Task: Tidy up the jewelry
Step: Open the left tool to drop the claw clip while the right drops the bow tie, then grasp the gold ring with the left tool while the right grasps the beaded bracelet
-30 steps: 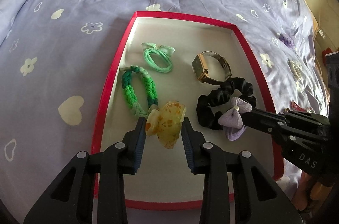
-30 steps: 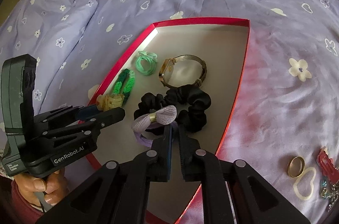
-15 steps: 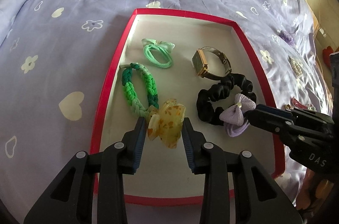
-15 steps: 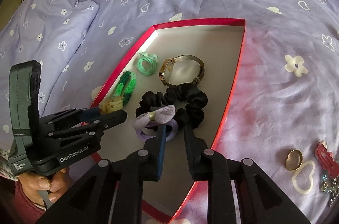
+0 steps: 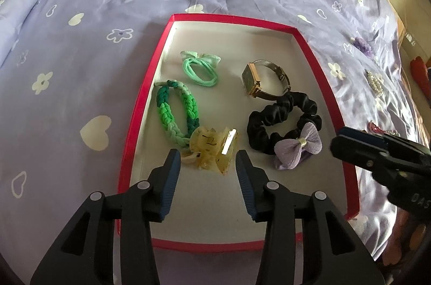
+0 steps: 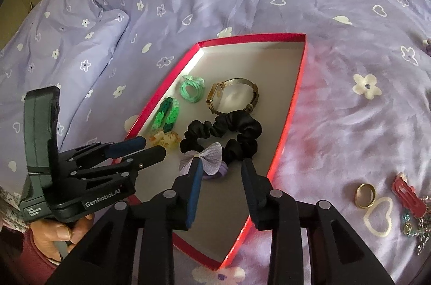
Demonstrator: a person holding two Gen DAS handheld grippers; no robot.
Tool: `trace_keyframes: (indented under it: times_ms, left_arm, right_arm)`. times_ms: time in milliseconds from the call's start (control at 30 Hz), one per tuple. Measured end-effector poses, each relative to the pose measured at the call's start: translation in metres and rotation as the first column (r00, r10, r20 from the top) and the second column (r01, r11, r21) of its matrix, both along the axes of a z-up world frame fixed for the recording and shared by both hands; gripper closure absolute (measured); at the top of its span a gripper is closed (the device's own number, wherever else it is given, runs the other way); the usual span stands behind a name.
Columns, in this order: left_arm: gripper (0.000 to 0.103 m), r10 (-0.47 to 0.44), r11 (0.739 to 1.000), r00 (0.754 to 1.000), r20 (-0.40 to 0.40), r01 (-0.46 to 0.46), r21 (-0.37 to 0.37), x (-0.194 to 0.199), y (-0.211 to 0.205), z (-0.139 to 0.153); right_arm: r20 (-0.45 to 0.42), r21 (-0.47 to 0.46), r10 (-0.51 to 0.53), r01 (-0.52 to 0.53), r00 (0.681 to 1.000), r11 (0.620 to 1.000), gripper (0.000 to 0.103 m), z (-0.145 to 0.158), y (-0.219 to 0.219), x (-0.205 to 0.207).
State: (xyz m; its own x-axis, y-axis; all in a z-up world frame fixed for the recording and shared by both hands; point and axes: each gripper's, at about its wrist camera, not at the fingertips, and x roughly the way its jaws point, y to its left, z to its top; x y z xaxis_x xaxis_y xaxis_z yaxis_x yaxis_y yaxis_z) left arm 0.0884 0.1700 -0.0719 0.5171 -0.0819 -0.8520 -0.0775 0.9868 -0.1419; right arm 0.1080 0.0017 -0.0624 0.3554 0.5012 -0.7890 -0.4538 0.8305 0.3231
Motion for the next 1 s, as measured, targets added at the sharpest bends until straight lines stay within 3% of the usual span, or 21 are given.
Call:
trace_keyframes:
  times_ms: [267, 500, 733, 1000]
  left_arm:
    - [0.062, 0.002, 1.000, 1.000, 0.000, -0.002, -0.007, -0.004, 0.000, 0.002]
    - [0.055, -0.015, 0.999, 0.998, 0.061, 0.018, -0.040, -0.024, -0.012, 0.029]
    - [0.052, -0.076, 0.992, 0.992, 0.096, 0.085, -0.095, -0.039, -0.047, 0.050]
    - [0.049, -0.180, 0.979, 0.977, 0.110, 0.189, -0.081, -0.043, -0.101, 0.062]
  right_arm:
    - [0.025, 0.042, -0.037, 0.036, 0.999, 0.998, 0.070, 0.018, -0.025, -0.013]
    - [0.052, 0.061, -0.116, 0.113, 0.992, 0.992, 0.065, 0.030, -0.073, -0.032]
    - [0.057, 0.059, -0.230, 0.227, 0.971, 0.972, 0.061, 0.033, -0.136, -0.053]
    - [0.086, 0.037, -0.322, 0.320, 0.943, 0.947, 0.061, 0.035, -0.192, -0.075]
